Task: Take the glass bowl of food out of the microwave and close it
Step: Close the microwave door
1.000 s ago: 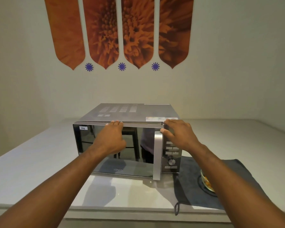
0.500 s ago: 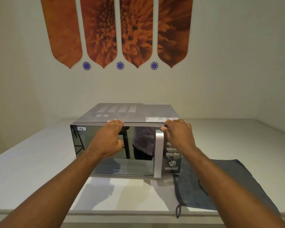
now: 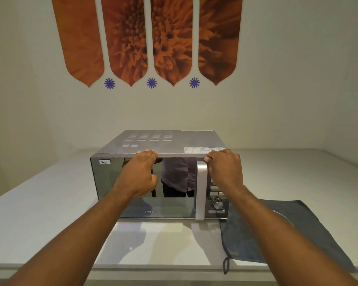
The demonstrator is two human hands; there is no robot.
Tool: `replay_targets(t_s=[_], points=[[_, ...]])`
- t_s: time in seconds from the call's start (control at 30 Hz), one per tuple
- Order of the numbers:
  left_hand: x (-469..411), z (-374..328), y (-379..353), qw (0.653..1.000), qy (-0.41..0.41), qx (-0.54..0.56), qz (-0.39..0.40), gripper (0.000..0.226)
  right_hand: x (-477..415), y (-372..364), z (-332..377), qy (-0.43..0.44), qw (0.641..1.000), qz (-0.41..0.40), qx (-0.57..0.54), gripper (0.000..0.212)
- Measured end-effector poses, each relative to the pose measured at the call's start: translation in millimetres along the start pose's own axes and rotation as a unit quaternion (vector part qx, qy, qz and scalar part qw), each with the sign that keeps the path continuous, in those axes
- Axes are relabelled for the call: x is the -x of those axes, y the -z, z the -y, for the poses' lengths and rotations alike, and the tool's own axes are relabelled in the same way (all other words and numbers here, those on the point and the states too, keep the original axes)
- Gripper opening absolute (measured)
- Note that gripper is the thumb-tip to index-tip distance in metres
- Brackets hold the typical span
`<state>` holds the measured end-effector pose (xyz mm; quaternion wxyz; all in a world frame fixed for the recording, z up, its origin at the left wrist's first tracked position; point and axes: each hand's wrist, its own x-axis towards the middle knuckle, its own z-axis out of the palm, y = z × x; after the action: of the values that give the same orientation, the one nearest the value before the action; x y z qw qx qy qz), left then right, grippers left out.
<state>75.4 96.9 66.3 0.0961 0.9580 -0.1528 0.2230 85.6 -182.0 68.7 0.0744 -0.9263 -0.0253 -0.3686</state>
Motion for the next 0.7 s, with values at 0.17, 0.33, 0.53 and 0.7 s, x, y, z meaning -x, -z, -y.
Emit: replay_targets(t_s=[0.17,0.33,0.53,0.7], points=[[-3,0,-3,1.0,-0.002,0.001,-0.011,0.076,1,-2,-1,0.0,1.0,-0.016,0.004,0.031],[-2,0,-3,1.0,-0.014,-0.014,-0.019,0.069,0,0,4,-0.008,1.0,0.001,0.015,0.031],[0,4,-12,0.994,-0.038,-0.093,-0.04,0.078,-3,15,4,0.025,0.997,0.068,0.038,0.023],[-13,-9,-5,0.987,-0.035,-0.122,-0.103,0.094,-15,58,2,0.029,0.99,0.13,-0.046,0.044]])
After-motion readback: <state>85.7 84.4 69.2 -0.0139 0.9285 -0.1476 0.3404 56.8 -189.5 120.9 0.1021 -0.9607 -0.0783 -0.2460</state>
